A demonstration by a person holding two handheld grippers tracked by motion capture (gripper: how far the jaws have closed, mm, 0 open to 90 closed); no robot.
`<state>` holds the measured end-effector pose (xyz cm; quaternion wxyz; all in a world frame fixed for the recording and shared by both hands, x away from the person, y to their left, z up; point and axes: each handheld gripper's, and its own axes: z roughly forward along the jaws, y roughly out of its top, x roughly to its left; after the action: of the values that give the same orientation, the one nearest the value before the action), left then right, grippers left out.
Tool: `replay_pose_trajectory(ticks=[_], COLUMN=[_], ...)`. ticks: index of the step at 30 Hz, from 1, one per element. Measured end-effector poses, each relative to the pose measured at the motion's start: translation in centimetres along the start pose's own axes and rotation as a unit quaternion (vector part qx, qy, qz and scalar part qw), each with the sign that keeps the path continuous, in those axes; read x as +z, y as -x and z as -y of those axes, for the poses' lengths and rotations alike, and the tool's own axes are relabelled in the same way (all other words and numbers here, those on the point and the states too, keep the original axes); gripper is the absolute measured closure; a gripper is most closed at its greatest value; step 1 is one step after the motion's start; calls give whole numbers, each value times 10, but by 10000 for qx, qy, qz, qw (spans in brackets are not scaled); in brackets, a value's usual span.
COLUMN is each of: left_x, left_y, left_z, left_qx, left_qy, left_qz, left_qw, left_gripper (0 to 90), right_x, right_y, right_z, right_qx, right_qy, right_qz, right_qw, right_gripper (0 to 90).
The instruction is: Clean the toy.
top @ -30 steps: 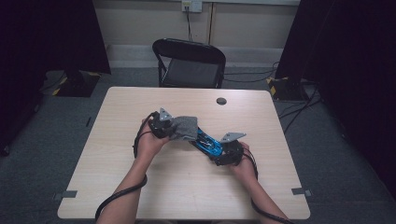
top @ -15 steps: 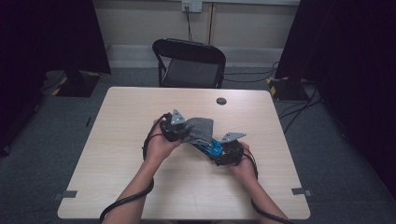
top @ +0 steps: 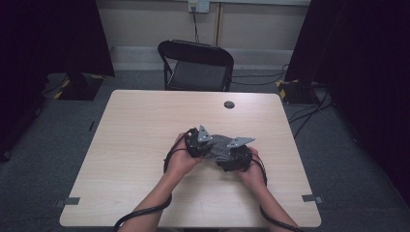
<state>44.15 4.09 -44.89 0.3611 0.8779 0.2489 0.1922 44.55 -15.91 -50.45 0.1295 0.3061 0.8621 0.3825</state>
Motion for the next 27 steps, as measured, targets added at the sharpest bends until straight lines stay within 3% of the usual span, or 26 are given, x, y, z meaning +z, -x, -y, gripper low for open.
replay_pose_trajectory(ticks=[4,8,12,19,27], left_x=[7,5,3,3,0], left_y=[3,-2,-7,-10,-20], left_z=[-1,0,2,3,4], left_qx=[56,5,86,97,-19], left_qy=[-86,-98,-177,-195,-232], left_qz=[-48,-151,-270,-281,-353], left_qw=[9999,9998,9994,9994,9991], left_gripper=[780,779,779,777,778], right_x=[0,0,0,0,0], right_y=[0,0,0,0,0], right_z=[0,0,0,0,0], right_qx=[0,-1,-2,-1,-2], right_qy=[0,1,0,0,0], right_qz=[1,1,-1,2,2], right_qw=[10000,10000,10000,10000,10000], right_gripper=[233,233,233,233,233])
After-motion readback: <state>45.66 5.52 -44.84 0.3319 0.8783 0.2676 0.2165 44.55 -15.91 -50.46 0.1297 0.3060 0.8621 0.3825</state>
